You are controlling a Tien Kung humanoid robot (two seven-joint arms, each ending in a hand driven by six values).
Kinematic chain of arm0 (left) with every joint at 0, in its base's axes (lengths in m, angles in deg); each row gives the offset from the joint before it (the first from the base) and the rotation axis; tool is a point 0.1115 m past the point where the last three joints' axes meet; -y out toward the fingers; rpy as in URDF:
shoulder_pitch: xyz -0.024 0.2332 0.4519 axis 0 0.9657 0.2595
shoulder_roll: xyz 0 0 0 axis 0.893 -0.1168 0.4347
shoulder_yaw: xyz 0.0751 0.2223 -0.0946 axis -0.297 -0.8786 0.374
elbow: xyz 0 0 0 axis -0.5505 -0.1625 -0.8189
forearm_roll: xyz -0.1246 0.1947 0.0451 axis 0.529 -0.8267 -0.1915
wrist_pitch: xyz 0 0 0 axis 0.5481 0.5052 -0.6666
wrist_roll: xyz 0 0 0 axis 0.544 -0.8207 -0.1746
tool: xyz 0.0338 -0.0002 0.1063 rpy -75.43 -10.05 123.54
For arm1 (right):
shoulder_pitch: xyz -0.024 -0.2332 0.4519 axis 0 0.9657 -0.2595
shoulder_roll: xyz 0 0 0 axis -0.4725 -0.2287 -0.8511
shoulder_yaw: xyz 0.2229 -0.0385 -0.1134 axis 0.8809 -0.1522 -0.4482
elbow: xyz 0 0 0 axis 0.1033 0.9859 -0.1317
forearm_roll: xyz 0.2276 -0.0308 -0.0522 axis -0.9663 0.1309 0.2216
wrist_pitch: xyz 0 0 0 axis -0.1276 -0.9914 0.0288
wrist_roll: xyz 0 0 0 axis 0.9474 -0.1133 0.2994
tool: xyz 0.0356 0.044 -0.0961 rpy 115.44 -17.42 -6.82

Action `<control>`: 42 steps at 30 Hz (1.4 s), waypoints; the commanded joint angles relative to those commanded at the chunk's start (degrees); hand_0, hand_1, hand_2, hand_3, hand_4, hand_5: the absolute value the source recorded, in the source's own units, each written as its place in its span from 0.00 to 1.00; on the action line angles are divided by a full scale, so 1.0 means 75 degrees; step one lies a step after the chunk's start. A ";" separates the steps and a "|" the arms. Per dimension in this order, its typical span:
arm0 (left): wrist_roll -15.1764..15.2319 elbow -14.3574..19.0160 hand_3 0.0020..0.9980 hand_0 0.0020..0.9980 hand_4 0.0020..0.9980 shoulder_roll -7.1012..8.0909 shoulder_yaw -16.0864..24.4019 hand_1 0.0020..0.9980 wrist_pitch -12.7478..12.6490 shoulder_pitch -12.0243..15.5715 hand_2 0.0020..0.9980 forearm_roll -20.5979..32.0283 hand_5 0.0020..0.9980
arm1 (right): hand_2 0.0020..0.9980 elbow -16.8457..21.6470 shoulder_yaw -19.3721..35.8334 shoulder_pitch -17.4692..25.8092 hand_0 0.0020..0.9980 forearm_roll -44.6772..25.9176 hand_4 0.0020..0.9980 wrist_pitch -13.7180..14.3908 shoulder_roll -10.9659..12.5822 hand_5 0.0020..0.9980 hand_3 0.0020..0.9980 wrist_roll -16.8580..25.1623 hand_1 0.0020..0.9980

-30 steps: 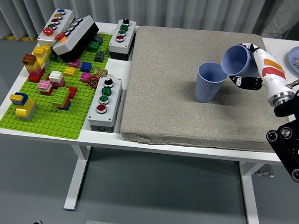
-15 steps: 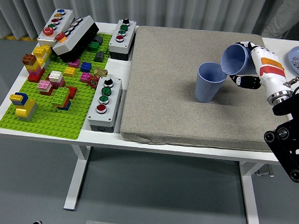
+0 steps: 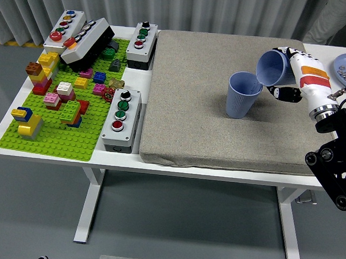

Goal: Pick cup pour cup place

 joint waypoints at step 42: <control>-0.0003 0.0000 0.75 0.82 0.56 0.0016 0.0023 0.78 0.0000 -0.0048 0.83 0.0001 1.00 | 0.59 0.0116 -0.0426 -0.0217 0.79 0.0290 0.67 0.0359 0.0099 0.11 0.70 -0.0238 0.73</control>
